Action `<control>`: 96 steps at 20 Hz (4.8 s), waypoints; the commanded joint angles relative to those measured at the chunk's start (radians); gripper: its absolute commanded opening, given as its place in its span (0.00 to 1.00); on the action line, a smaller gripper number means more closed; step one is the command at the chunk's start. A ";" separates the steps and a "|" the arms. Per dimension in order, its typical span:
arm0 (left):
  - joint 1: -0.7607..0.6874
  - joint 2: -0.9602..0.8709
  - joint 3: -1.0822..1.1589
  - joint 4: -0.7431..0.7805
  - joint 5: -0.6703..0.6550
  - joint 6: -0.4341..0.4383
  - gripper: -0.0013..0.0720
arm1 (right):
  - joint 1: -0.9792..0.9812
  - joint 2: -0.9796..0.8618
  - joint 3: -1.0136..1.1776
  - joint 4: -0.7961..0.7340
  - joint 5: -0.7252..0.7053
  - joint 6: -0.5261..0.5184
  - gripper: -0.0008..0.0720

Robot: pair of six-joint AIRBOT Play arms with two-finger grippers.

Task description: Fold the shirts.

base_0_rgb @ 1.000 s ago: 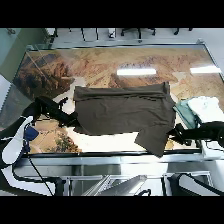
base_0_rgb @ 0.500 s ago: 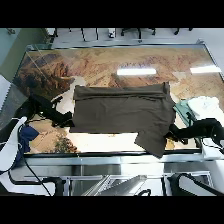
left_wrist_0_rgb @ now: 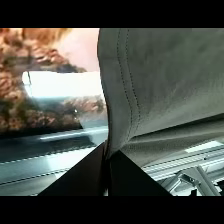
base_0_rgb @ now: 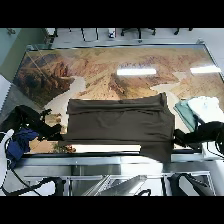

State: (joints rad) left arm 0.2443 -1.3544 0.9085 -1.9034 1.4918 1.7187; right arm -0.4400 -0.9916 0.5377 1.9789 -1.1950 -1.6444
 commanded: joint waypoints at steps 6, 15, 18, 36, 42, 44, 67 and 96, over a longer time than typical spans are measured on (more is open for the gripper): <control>-0.043 -0.116 0.336 -0.109 -0.134 -0.004 0.04 | 0.163 -0.202 0.364 0.223 0.316 -0.110 0.03; -0.135 -0.489 0.690 -0.116 -0.217 -0.011 0.04 | 0.275 -0.561 0.591 0.226 0.481 -0.114 0.03; -0.160 -0.562 0.751 -0.116 -0.205 -0.011 0.04 | 0.286 -0.611 0.594 0.225 0.500 -0.123 0.06; -0.218 -0.462 1.032 -0.115 0.048 -0.135 0.97 | 0.062 -0.854 0.853 0.294 -0.168 -0.561 0.97; -0.223 -0.445 1.011 -0.116 0.060 -0.168 0.97 | 0.034 -0.853 0.929 0.228 -0.184 -0.528 0.97; -0.223 -0.445 1.011 -0.116 0.063 -0.177 0.97 | 0.005 -0.853 0.973 0.218 -0.249 -0.525 0.97; -0.500 -0.449 1.011 -0.116 -0.050 -0.172 0.08 | 0.147 -0.947 0.983 0.206 -0.084 -0.525 0.03; -0.636 -0.389 1.141 -0.376 -0.204 -0.137 0.04 | 0.325 -0.380 0.983 0.344 -0.215 -0.399 0.03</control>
State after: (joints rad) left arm -0.4866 -1.9095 2.0495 -2.2715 1.2133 1.5692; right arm -0.2062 -1.3731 1.5204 2.3131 -1.4681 -2.0846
